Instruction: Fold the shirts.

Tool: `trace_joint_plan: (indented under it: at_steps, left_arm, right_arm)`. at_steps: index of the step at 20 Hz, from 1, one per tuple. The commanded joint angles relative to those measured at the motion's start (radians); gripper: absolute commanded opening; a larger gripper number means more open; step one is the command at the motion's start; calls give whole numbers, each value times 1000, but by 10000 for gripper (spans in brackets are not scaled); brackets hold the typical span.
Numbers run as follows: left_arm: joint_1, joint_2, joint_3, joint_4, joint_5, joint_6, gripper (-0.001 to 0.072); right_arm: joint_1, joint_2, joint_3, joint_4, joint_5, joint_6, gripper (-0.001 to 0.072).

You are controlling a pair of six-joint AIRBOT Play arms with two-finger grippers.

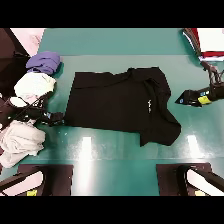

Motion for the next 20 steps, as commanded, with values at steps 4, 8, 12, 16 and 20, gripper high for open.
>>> trace_joint_plan:
  at_steps: [4,8,12,16,20]
  left_arm:
    - [-30,4,29,-5,47,-23,25]
    - [-30,4,92,-7,-4,-16,25]
    - [-30,3,96,-10,-5,-16,25]
    - [-30,3,96,-10,-5,-17,25]
    - [-30,4,96,-10,-5,-19,25]
  right_arm:
    - [-47,101,-222,-6,-6,1,431]
    - [-277,122,-385,3,-21,-24,432]
    - [-396,55,-506,33,-80,-79,433]
    - [-397,-26,-521,100,-159,-98,432]
    - [-397,-44,-521,160,-197,-137,130]
